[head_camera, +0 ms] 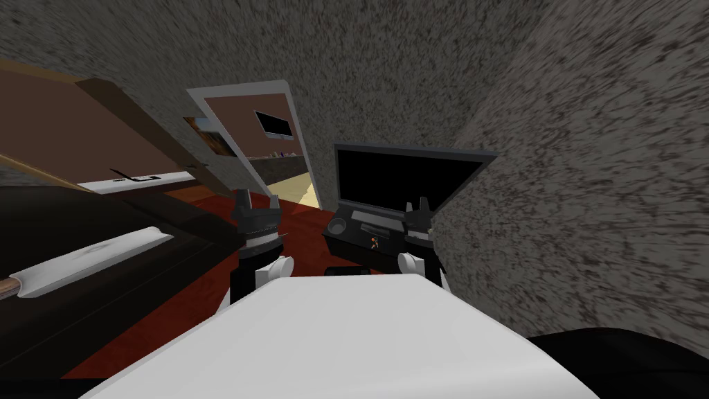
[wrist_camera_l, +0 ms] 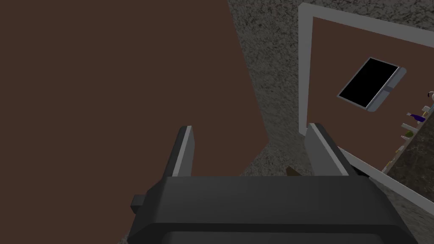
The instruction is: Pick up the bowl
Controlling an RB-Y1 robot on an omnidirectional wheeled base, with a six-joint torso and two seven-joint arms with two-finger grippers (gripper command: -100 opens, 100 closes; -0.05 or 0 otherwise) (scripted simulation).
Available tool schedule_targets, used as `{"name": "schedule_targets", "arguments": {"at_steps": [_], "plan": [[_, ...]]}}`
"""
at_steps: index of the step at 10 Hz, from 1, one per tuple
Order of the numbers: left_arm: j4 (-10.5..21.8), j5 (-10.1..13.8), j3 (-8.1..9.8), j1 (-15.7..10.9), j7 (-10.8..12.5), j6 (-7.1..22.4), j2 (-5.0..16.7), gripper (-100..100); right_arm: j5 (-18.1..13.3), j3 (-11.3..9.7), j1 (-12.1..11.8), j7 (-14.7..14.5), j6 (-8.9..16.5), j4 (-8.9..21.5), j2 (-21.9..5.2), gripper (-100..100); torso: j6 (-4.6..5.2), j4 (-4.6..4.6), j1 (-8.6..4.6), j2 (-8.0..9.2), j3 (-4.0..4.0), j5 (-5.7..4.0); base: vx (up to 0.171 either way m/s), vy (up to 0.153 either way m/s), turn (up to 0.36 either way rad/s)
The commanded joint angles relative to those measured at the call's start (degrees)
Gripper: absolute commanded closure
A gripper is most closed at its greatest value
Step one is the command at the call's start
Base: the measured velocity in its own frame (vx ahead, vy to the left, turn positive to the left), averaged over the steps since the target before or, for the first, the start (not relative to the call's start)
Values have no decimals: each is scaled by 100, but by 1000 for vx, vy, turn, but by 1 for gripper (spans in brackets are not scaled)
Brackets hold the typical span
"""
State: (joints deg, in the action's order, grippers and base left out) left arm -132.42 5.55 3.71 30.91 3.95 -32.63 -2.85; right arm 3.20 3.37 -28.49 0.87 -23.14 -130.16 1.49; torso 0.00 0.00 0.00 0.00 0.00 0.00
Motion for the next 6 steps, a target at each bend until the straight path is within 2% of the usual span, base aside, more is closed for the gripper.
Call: {"name": "schedule_targets", "arguments": {"at_steps": [1,6], "plan": [[118,-5,66,-65,-6,117,189,-100,0,0,0,0,0,0,0,0,0,0,0,0,0,0,-13,-15,-28],[723,-41,323,-434,1,666,672,-100,0,-1,1,0,0,0,1,0,1,4,-17,20,11,-4,-44,-41,-31]]}}
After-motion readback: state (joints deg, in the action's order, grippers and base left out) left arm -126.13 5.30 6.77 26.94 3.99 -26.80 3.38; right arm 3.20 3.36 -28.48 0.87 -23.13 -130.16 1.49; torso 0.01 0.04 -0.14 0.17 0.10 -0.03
